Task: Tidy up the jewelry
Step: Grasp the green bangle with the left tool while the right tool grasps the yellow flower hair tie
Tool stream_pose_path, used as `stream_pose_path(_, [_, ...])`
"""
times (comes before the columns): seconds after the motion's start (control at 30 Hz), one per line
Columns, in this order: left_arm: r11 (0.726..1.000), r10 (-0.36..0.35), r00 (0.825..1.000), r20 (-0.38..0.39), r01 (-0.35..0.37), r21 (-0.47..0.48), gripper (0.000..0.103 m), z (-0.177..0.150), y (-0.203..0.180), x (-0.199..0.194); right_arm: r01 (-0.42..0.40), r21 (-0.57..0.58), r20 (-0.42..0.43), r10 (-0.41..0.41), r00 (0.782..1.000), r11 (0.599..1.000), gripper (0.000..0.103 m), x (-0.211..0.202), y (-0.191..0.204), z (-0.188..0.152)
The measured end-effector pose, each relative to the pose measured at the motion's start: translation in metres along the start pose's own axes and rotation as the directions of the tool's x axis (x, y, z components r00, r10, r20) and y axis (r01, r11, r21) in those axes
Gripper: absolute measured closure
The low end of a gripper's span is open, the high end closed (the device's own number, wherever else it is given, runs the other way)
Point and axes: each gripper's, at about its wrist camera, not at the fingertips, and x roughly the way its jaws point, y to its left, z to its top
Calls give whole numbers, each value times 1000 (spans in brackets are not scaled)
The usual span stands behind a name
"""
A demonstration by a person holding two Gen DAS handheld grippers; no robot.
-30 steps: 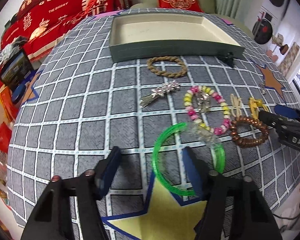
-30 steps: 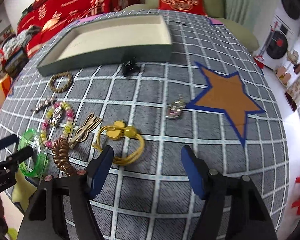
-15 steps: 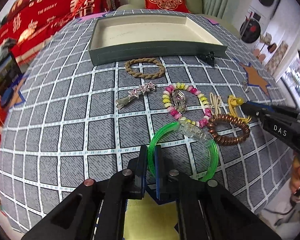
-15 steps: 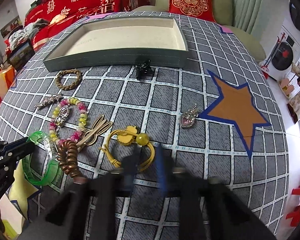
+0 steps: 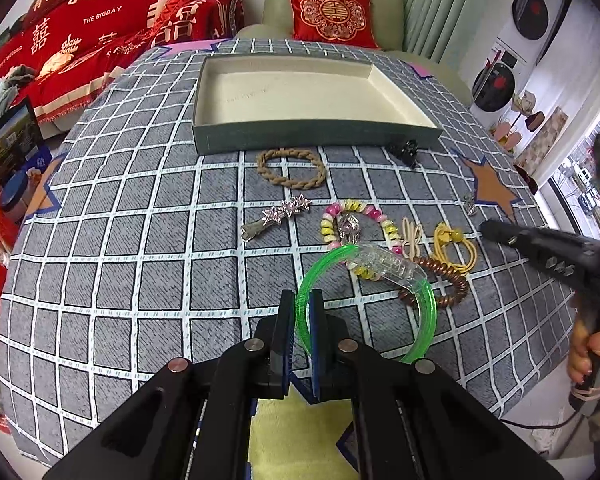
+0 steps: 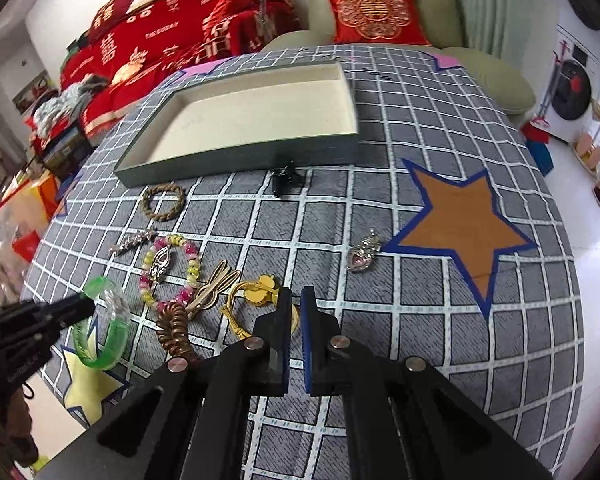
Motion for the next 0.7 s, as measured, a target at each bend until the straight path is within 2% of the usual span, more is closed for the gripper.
stream_pose_path(0.1, [1000, 5, 1000, 1, -5, 5, 86, -1, 0, -2, 48, -42, -43, -50, 998, 998, 98, 15, 3, -3])
stream_pose_path(0.2, [1000, 7, 1000, -4, -7, 4, 86, -1, 1, -2, 51, -69, -77, -57, 995, 996, 98, 25, 3, -7])
stream_pose_path(0.3, [1000, 10, 1000, -4, -10, -1, 86, -2, 3, -2, 43, -81, -72, -49, 996, 996, 96, 26, 3, -9])
stream_pose_path(0.37, [1000, 7, 1000, -3, -7, -5, 86, -2, 3, -2, 38, -82, -70, -43, 997, 996, 82, 25, 2, -9])
stream_pose_path(0.43, [1000, 8, 1000, -3, -8, -2, 86, -2, 2, -2, 36, -95, -45, -41, 998, 995, 40, 21, 3, -10])
stream_pose_path(0.47, [1000, 9, 1000, -3, -9, 0, 86, -2, 2, -2, 42, -111, -23, -45, 999, 993, 36, 18, 5, -11])
stream_pose_path(0.57, [1000, 10, 1000, -10, -10, -4, 86, -2, 2, 0, 54, -156, -26, -59, 998, 986, 37, 19, 13, -11])
stream_pose_path(0.63, [1000, 11, 1000, -12, -11, -8, 86, -2, 2, 1, 48, -164, -39, -55, 998, 985, 48, 24, 15, -9])
stream_pose_path(0.7, [1000, 12, 1000, -14, -12, -9, 86, -3, 3, 1, 35, -168, -58, -46, 997, 985, 51, 31, 15, -6])
